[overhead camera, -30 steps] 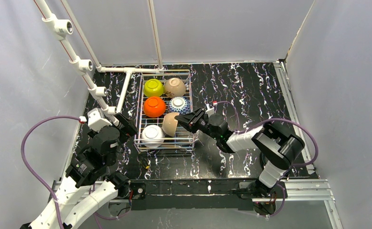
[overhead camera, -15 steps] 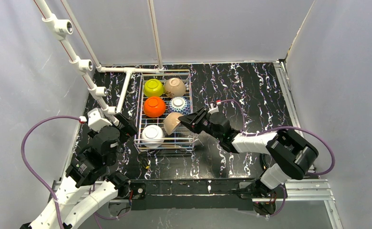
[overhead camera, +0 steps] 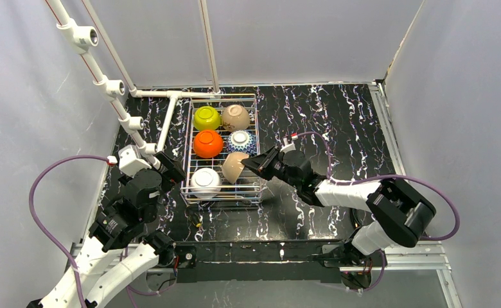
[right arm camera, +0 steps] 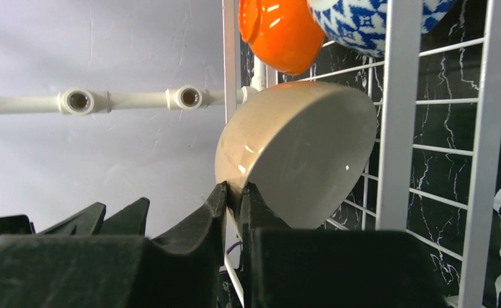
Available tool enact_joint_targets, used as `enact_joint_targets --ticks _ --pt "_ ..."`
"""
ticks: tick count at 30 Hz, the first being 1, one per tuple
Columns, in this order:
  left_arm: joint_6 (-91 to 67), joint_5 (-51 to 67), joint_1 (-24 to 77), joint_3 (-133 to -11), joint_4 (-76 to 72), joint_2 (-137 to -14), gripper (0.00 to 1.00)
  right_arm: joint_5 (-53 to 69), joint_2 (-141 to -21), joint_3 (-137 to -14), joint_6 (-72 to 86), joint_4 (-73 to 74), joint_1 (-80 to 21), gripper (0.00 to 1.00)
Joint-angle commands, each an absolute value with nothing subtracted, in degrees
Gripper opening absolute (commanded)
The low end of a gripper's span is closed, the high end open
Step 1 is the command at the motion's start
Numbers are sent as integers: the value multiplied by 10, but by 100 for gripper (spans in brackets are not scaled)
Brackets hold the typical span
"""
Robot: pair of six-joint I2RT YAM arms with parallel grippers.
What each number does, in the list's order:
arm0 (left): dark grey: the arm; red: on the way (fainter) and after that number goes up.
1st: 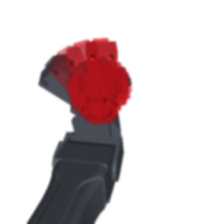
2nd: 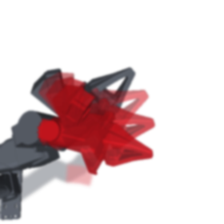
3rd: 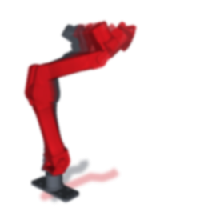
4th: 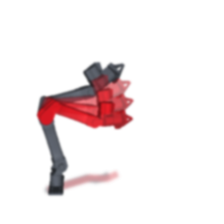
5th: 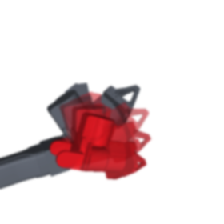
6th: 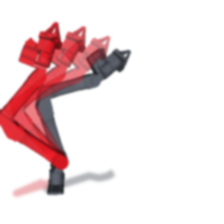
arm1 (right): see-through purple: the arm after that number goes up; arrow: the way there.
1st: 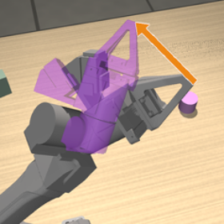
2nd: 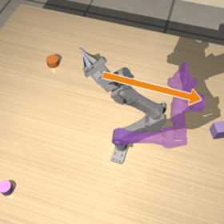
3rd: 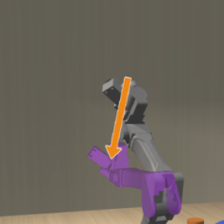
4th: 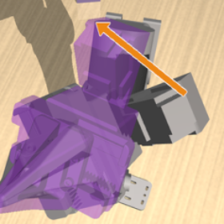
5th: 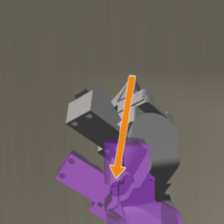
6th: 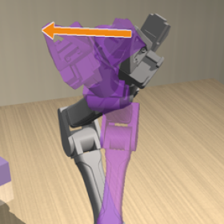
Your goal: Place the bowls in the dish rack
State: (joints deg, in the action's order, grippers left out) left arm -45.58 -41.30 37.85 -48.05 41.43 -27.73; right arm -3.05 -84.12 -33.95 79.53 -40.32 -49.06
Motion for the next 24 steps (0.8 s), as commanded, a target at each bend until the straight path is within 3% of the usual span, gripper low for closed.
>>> enact_joint_targets --ticks 1,6,13,24 --pt "-452 -427 380 -480 411 -283 98 -29 -861 -309 743 -334 -491 12" --pt "-451 -424 381 -480 410 -284 98 -21 -873 -290 759 -365 -491 2" --pt "-436 -394 380 -481 402 -296 98 -17 -878 -262 758 -393 -487 1" --pt "-429 -383 381 -483 395 -315 98 33 -987 -231 789 -714 -485 1"
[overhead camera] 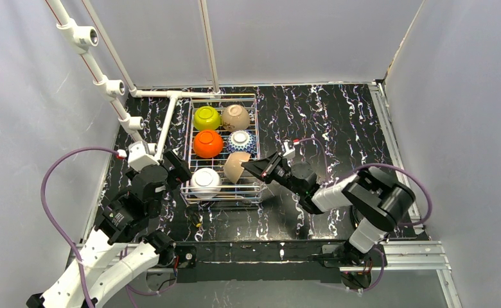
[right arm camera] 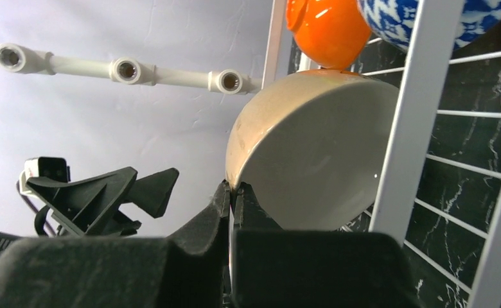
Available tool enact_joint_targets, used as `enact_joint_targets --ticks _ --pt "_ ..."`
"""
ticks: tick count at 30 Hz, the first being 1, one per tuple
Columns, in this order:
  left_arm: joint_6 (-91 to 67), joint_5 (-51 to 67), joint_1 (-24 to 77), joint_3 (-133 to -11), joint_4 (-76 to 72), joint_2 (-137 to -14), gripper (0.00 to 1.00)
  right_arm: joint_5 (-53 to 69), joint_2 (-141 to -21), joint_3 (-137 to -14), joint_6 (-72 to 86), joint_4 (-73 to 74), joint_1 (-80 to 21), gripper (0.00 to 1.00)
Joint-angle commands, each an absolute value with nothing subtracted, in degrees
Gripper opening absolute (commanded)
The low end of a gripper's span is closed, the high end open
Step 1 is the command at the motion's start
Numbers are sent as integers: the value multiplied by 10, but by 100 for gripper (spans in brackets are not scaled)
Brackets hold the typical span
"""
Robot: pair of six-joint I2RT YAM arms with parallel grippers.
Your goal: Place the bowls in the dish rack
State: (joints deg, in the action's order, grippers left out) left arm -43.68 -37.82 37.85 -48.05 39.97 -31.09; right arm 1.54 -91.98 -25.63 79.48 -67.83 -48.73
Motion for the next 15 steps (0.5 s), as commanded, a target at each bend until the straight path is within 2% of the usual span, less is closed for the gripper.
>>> enact_joint_targets --ticks 1,7,15 --pt "-429 -384 380 -482 395 -315 98 36 -1004 -230 795 -737 -485 1" --pt "-429 -383 380 -483 395 -322 98 37 -1091 -222 847 -896 -486 1" --pt "-427 -383 380 -486 395 -332 98 30 -1125 -202 874 -951 -484 1"
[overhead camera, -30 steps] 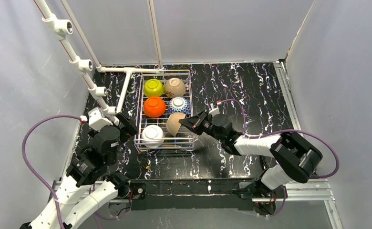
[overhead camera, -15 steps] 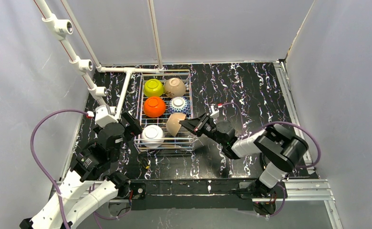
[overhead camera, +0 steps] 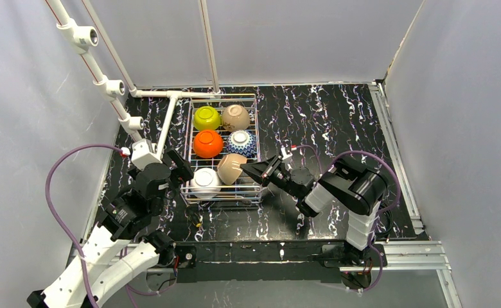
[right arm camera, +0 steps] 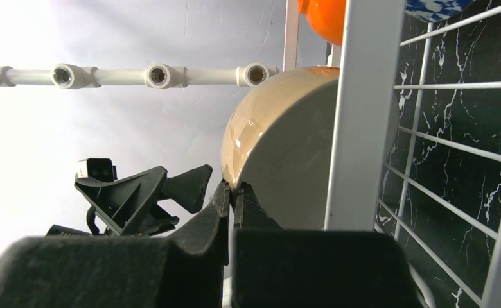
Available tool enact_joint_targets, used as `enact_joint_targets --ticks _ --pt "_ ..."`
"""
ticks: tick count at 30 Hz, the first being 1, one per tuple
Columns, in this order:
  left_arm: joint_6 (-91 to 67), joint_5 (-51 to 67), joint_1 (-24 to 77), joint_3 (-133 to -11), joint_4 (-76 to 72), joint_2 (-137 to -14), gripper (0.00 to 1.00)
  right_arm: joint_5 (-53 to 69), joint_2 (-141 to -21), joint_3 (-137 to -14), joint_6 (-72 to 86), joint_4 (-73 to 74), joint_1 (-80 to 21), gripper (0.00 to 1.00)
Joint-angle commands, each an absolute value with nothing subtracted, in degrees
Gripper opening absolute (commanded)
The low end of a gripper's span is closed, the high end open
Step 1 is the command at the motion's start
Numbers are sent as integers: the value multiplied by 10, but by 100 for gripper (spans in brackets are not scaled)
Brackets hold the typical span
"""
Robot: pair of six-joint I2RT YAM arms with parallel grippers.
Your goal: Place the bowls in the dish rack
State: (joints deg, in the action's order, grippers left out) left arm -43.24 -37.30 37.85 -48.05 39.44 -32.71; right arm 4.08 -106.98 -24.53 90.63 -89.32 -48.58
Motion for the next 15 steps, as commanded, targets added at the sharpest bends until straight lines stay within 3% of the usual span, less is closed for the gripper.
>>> enact_joint_targets --ticks 1,4,10,15 --pt "-428 -383 381 -486 394 -333 98 28 -1122 -199 873 -948 -485 1" --pt "-429 -381 381 -487 394 -337 98 24 -1110 -192 868 -927 -485 3" --pt "-428 -378 380 -489 393 -338 98 18 -1061 -190 839 -843 -485 27" --pt "-427 -379 381 -490 393 -339 98 7 -1002 -208 804 -681 -485 33"
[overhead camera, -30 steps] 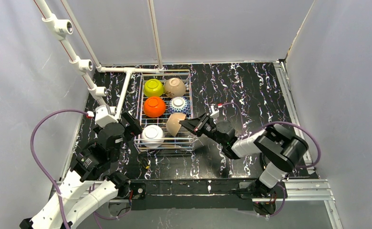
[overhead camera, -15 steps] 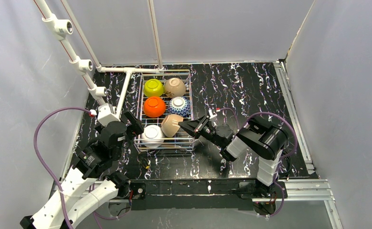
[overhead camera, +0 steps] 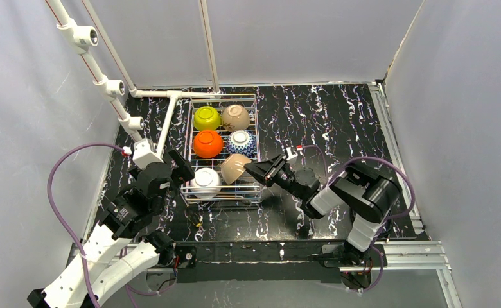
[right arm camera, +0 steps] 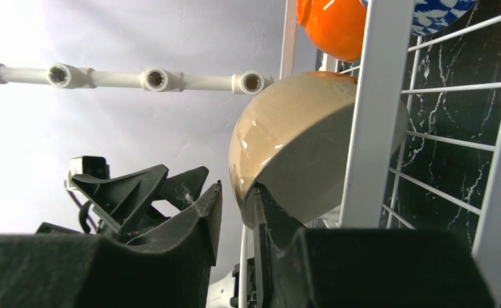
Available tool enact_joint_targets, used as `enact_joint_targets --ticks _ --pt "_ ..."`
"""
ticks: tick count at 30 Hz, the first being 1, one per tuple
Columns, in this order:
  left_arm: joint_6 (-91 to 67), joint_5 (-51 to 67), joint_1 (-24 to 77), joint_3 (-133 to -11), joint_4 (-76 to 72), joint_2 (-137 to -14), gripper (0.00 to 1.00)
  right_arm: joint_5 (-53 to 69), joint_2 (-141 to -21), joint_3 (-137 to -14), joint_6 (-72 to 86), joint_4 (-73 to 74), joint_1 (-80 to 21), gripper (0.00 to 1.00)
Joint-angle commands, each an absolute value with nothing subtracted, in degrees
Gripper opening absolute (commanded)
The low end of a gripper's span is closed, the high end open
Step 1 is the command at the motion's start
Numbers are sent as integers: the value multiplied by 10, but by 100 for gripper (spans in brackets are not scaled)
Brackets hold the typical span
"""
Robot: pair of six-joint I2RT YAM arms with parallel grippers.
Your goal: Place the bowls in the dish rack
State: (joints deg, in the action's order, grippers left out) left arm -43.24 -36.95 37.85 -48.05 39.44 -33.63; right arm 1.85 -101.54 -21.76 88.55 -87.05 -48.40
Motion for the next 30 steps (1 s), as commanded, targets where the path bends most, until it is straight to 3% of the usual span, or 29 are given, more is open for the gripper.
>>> enact_joint_targets --ticks 1,17,24,30 --pt "-427 -379 381 -490 393 -339 98 5 -993 -215 799 -646 -485 33" --pt "-428 -379 381 -487 392 -338 98 -25 -907 -270 721 -406 -485 25" --pt "-419 -358 381 -486 383 -345 98 -51 -845 -381 541 -277 -495 33" --pt "-420 -356 380 -490 384 -352 98 -89 -874 -567 327 -90 -541 48"
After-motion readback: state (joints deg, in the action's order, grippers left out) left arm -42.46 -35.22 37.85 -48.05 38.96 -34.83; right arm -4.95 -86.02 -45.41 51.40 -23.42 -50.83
